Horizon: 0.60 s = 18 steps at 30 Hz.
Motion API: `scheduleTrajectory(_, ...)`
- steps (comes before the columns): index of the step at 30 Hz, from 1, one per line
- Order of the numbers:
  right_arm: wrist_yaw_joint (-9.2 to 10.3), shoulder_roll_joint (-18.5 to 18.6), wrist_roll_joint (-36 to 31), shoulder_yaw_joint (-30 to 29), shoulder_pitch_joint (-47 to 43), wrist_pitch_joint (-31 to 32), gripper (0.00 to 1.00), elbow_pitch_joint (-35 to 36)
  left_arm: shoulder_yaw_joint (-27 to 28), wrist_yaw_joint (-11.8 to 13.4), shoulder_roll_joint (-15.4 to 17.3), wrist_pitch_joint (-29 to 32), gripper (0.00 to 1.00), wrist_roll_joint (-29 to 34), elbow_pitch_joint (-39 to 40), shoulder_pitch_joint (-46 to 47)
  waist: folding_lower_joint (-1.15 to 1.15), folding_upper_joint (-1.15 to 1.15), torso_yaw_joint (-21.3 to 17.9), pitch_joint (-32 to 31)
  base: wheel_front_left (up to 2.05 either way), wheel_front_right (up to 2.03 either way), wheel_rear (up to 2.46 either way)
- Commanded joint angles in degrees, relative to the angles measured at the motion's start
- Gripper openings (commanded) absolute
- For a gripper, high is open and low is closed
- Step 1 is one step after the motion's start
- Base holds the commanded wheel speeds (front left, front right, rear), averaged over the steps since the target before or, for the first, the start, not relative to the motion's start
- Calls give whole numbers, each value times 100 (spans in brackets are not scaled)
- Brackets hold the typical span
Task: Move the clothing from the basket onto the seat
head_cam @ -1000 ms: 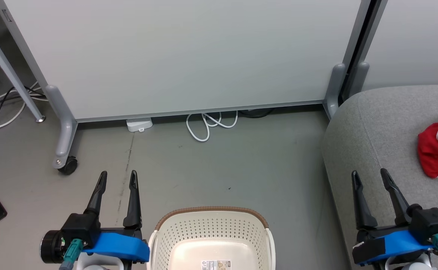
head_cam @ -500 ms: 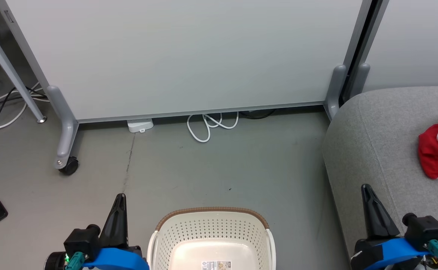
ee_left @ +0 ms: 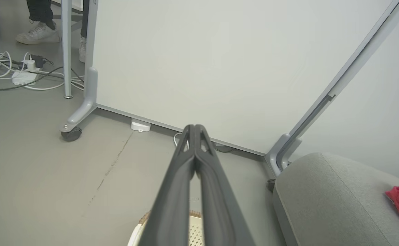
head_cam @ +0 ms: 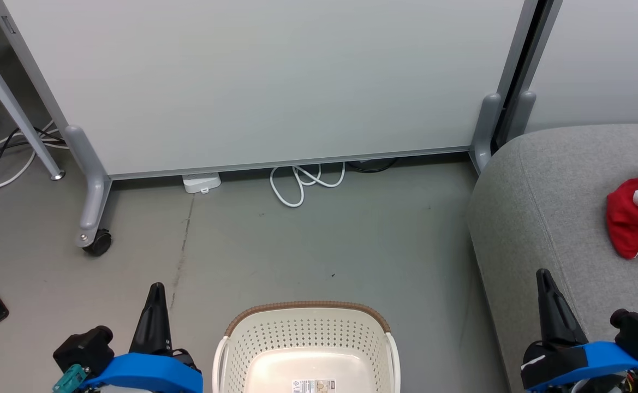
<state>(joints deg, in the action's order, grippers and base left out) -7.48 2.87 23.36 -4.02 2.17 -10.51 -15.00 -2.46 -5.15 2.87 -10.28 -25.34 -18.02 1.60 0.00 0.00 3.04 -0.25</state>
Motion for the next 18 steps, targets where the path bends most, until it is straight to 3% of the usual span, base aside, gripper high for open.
scheduleTrajectory(1,0,10,262,-18,135,61,0,109,62,-33,3,52,0,-249,115,191,0,0,-4,1,0,0,0)
scheduleTrajectory(18,-1,9,1826,-70,215,448,0,120,260,-83,3,432,0,-1766,193,268,0,0,-51,7,0,0,0)
